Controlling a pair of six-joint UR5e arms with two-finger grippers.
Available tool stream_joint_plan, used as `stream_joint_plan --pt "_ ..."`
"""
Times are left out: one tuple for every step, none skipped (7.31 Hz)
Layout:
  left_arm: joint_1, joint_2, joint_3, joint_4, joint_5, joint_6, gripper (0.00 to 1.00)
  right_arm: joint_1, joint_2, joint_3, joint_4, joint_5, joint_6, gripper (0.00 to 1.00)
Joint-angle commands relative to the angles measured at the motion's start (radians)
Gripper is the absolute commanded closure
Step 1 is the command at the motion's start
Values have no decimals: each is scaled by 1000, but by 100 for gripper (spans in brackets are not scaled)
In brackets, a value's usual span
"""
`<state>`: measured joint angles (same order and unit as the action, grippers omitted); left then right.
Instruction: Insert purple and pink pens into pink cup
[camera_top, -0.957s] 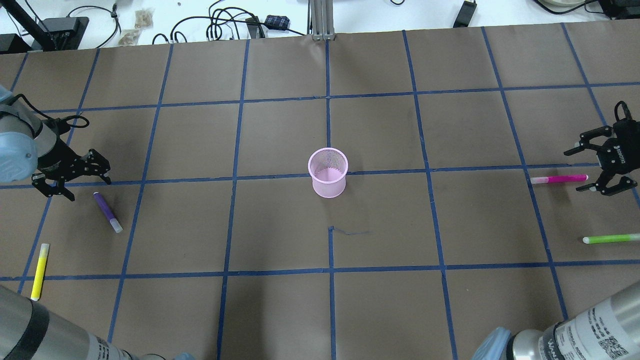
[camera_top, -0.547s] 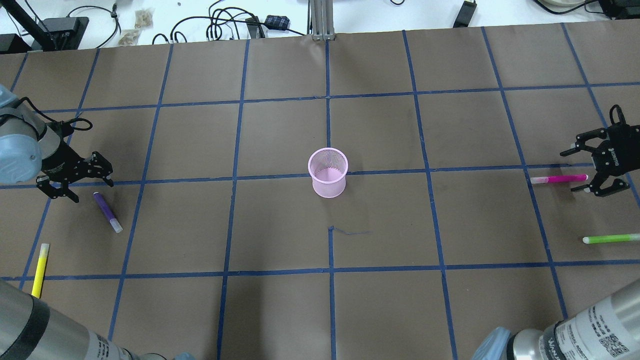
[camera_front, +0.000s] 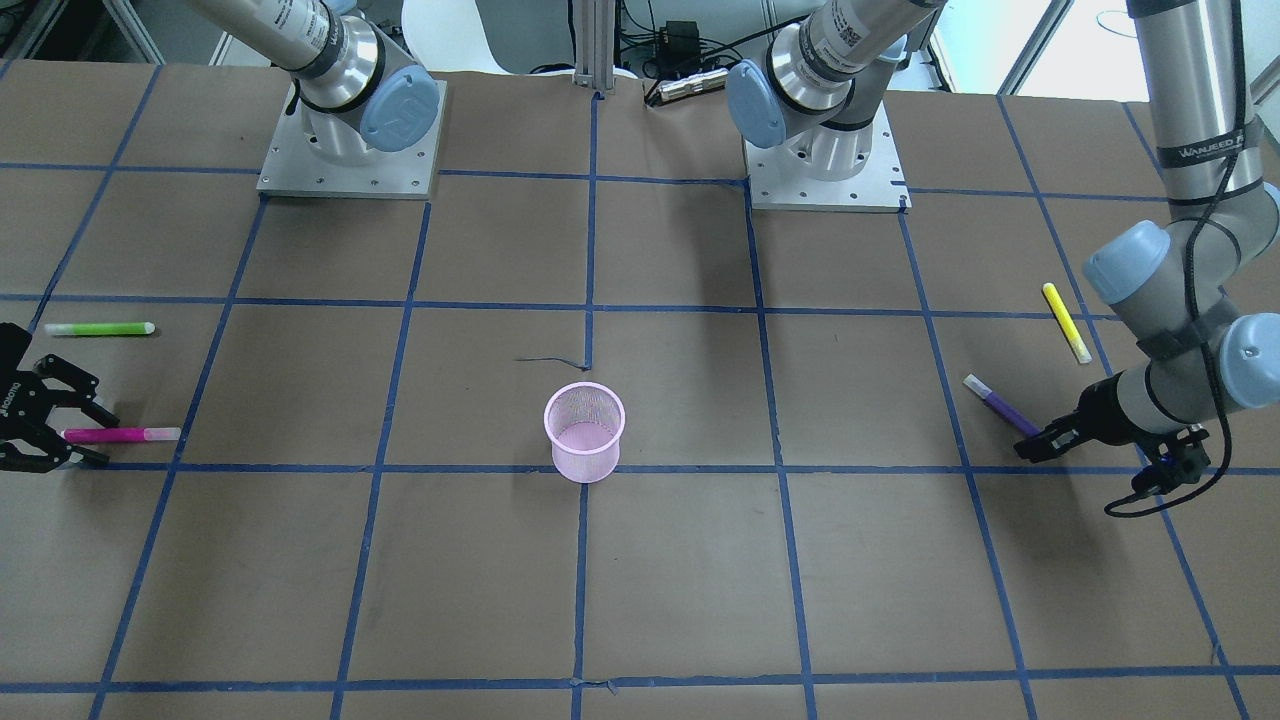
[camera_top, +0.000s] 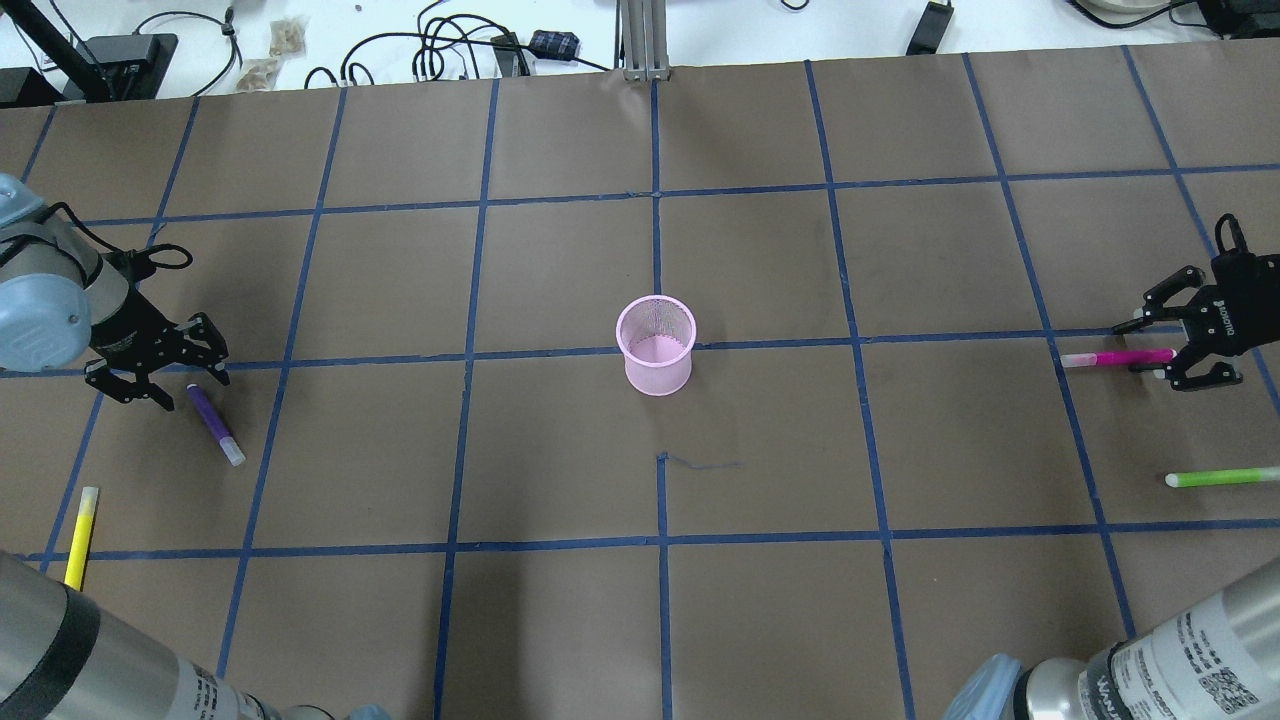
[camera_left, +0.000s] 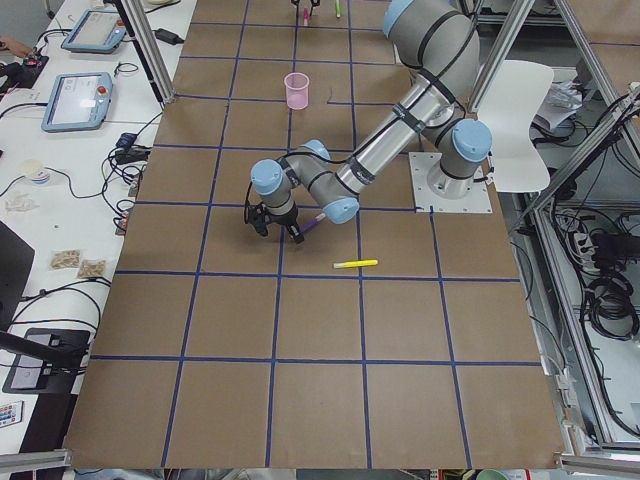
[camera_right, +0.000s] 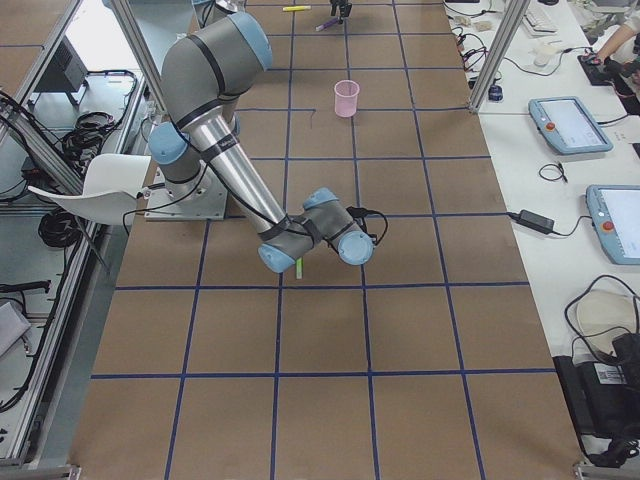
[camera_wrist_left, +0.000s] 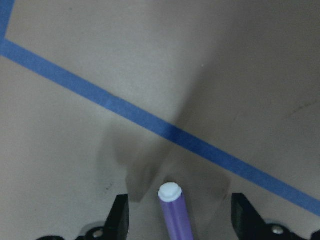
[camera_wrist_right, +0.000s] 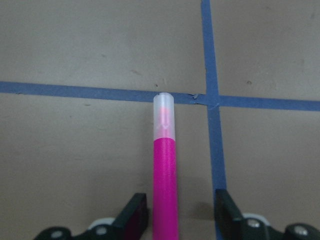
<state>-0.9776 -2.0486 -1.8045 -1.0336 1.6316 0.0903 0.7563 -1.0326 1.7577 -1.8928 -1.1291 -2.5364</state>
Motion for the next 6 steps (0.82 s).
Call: stream_joint_plan --pt "-1 -2 -2 0 1 -1 68 0 -1 0 3 3 1 93" --pt "0 -2 -2 -2 1 2 100 0 -9 0 6 3 7 100" --pt "-1 -2 -2 -2 -1 2 100 2 -17 -6 6 5 13 100" --pt "-1 -1 8 0 1 9 100 11 -44 -7 9 6 30 100" --pt "-1 22 8 0 -4 9 100 26 -87 -3 14 32 72 100" --pt "-4 48 22 0 4 6 100 79 -127 -6 12 40 80 100"
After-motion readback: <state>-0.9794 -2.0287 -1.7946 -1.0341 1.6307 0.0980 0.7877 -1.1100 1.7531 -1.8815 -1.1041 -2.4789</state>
